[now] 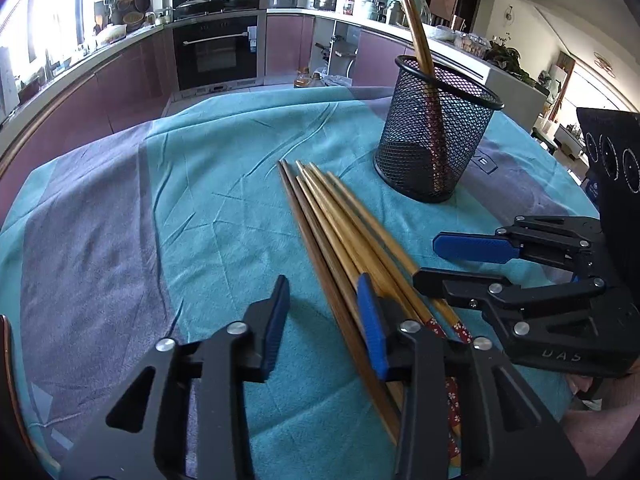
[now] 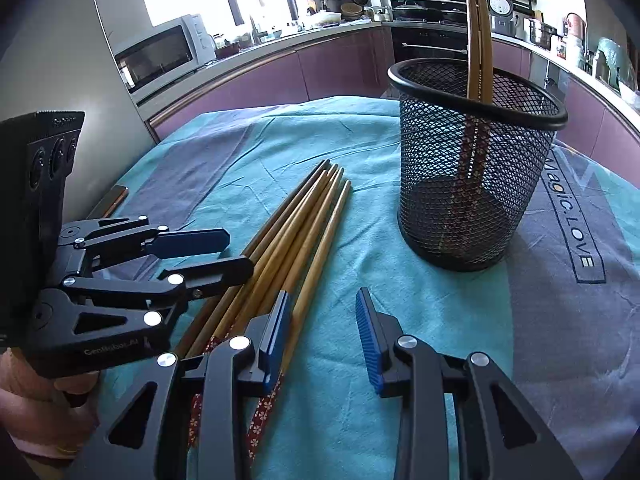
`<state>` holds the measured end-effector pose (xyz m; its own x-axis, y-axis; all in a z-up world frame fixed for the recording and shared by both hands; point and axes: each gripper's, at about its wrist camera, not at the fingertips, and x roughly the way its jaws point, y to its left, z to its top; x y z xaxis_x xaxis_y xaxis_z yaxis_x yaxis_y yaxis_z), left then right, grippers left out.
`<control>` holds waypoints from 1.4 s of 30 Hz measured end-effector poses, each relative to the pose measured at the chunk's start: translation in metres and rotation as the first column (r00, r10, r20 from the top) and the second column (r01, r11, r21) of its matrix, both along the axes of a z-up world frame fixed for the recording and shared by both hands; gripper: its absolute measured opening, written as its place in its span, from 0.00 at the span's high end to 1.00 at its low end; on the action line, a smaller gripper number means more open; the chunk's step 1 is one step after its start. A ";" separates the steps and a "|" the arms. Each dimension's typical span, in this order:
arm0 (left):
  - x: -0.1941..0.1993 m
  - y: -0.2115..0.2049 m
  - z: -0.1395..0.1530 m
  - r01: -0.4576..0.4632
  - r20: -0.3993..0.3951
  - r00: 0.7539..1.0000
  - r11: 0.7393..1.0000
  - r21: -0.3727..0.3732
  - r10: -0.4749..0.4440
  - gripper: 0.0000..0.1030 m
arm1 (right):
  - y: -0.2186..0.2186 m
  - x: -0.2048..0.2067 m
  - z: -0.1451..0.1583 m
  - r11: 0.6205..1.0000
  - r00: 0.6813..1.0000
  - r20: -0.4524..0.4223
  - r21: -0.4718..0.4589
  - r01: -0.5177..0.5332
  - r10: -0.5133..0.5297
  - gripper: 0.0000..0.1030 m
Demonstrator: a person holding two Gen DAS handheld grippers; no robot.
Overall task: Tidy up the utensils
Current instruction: 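Move both grippers back down to the chopstick pile, then close the left gripper on a chopstick while the right gripper grasps another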
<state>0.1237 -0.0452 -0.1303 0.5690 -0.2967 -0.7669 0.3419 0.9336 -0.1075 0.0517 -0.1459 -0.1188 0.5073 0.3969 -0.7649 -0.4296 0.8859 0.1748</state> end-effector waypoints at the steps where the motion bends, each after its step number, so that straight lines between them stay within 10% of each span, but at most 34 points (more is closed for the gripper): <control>1: 0.001 0.002 0.000 0.003 -0.006 1.000 1.000 -0.011 -0.003 0.72 | 0.001 0.000 0.000 1.000 1.000 0.002 -0.006 0.002 -0.002 0.73; 12: 0.002 0.015 -0.001 0.007 -0.041 0.999 0.996 -0.087 -0.011 0.80 | -0.001 0.000 0.000 1.000 1.000 -0.007 -0.005 0.007 -0.007 0.75; 42: 0.025 0.005 -0.007 -0.021 -0.054 0.998 1.000 -0.002 0.021 0.80 | 0.009 0.011 -0.001 0.999 1.000 0.008 -0.031 0.030 -0.029 0.79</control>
<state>0.1488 -0.0406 -0.1374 0.5333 -0.2867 -0.7958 0.3159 0.9402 -0.1271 0.0627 -0.1374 -0.1193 0.5238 0.3576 -0.7731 -0.4044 0.9032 0.1438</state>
